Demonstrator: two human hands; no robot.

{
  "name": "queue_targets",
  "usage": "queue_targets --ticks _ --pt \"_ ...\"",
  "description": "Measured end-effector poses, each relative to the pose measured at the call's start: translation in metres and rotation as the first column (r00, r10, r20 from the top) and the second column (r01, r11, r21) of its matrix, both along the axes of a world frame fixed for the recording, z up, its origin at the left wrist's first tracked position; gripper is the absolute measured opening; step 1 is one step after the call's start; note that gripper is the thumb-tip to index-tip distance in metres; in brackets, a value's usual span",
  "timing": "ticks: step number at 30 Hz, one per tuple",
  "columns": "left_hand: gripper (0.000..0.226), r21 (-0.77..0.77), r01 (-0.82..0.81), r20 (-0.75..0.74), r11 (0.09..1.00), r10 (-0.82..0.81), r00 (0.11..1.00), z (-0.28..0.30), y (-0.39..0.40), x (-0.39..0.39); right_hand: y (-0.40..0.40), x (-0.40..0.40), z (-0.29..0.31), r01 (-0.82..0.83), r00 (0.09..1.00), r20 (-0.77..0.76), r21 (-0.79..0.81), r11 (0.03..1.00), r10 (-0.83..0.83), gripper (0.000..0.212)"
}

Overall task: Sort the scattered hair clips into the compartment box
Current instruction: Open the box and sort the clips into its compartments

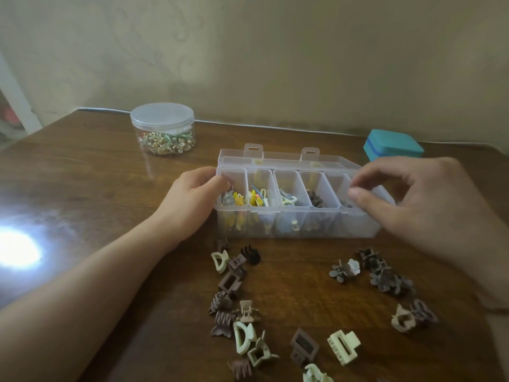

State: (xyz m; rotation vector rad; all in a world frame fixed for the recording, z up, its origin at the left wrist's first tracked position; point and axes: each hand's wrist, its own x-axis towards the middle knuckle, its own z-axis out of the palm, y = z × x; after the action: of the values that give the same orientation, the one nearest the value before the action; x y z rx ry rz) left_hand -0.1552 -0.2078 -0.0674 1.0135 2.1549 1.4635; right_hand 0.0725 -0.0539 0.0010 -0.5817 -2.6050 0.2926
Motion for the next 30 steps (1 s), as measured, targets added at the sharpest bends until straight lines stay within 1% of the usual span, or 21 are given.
queue_targets --ticks 1,2,4,5,6,8,12,14,15,16,17,18,19,20,22,24,25,27,28,29,30 --pt "0.039 0.002 0.000 0.001 1.000 0.000 1.000 0.000 -0.001 0.000 -0.004 0.001 0.002 -0.067 0.995 0.075 -0.020 0.998 0.068 0.011" --pt "0.038 0.003 -0.003 0.003 1.000 0.003 1.000 0.001 -0.001 0.000 -0.007 0.002 0.003 -0.127 0.972 0.195 -0.042 0.991 0.133 0.014" --pt "0.037 0.003 -0.010 0.013 1.000 0.010 1.000 0.002 -0.002 0.000 -0.009 0.003 0.001 -0.217 0.861 0.461 -0.052 0.975 0.216 0.023" --pt "0.036 -0.001 -0.009 0.015 1.000 0.009 1.000 0.002 -0.002 -0.001 -0.009 0.002 -0.001 -0.250 0.795 0.556 -0.064 0.966 0.243 0.031" --pt "0.031 -0.003 -0.004 0.013 1.000 0.004 1.000 0.002 -0.002 -0.002 -0.008 0.002 -0.003 -0.272 0.742 0.615 -0.087 0.958 0.267 0.038" --pt "0.023 -0.007 0.008 0.015 1.000 -0.008 1.000 0.002 -0.002 -0.005 -0.006 0.001 -0.007 -0.295 0.701 0.648 -0.118 0.948 0.298 0.043" --pt "0.025 -0.022 0.011 0.019 1.000 -0.010 1.000 0.002 -0.002 -0.007 0.001 -0.001 -0.007 -0.339 0.745 0.586 -0.078 0.937 0.319 0.024" --pt "0.023 -0.015 0.017 0.011 1.000 -0.017 1.000 0.001 -0.002 -0.008 0.003 0.002 -0.002 -0.357 0.793 0.484 -0.122 0.926 0.369 0.016" --pt "0.023 -0.011 0.026 0.011 1.000 -0.026 1.000 0.001 -0.002 -0.007 0.003 0.004 0.001 -0.351 0.841 0.379 -0.163 0.922 0.386 0.013" --pt "0.021 -0.005 0.032 0.015 0.999 -0.032 0.999 0.000 -0.002 -0.007 0.003 0.005 0.004 -0.334 0.896 0.239 -0.190 0.923 0.373 0.013" --pt "0.020 0.002 0.034 0.018 0.999 -0.034 0.999 0.000 -0.001 -0.007 0.005 0.006 0.004 -0.304 0.942 0.091 -0.188 0.934 0.325 0.013" --pt "0.024 0.003 0.031 0.017 1.000 -0.031 0.999 0.000 -0.001 -0.007 0.007 0.006 0.003 -0.255 0.967 -0.028 -0.158 0.954 0.253 0.014" --pt "0.032 0.002 0.029 0.018 1.000 -0.029 0.999 0.000 -0.001 -0.007 0.010 0.004 0.000 -0.191 0.979 -0.096 -0.109 0.976 0.181 0.016" --pt "0.038 0.000 0.027 0.022 1.000 -0.027 0.999 0.000 -0.001 -0.008 0.013 0.001 -0.004 -0.131 0.986 -0.114 -0.061 0.989 0.124 0.019" --pt "0.043 -0.004 0.028 0.028 1.000 -0.028 0.999 -0.001 -0.001 -0.009 0.019 -0.004 -0.014 -0.053 0.997 -0.055 -0.011 0.999 0.052 0.022" --pt "0.043 -0.004 0.032 0.034 0.999 -0.032 0.999 -0.001 -0.001 -0.009 0.022 -0.006 -0.019 -0.009 1.000 -0.002 0.022 1.000 0.009 0.025" --pt "0.043 -0.002 0.032 0.035 0.999 -0.032 0.999 -0.001 -0.001 -0.010 0.021 -0.006 -0.018 -0.006 1.000 -0.026 0.034 0.999 0.007 0.024" --pt "0.041 0.003 0.024 0.029 1.000 -0.024 0.999 -0.002 -0.001 -0.010 0.012 -0.004 -0.014 -0.042 0.989 -0.139 0.035 0.998 0.047 0.017" --pt "0.040 0.006 0.023 0.026 1.000 -0.023 0.999 -0.003 -0.001 -0.010 0.003 -0.004 -0.011 -0.096 0.978 -0.183 0.027 0.995 0.099 0.014" --pt "0.039 0.010 0.022 0.024 1.000 -0.022 0.999 -0.003 0.000 -0.010 -0.007 -0.006 -0.010 -0.181 0.965 -0.192 0.016 0.983 0.181 0.014" --pt "0.038 0.012 0.017 0.023 1.000 -0.017 1.000 -0.003 0.000 -0.009 -0.018 -0.009 -0.011 -0.283 0.947 -0.161 -0.003 0.959 0.279 0.017"
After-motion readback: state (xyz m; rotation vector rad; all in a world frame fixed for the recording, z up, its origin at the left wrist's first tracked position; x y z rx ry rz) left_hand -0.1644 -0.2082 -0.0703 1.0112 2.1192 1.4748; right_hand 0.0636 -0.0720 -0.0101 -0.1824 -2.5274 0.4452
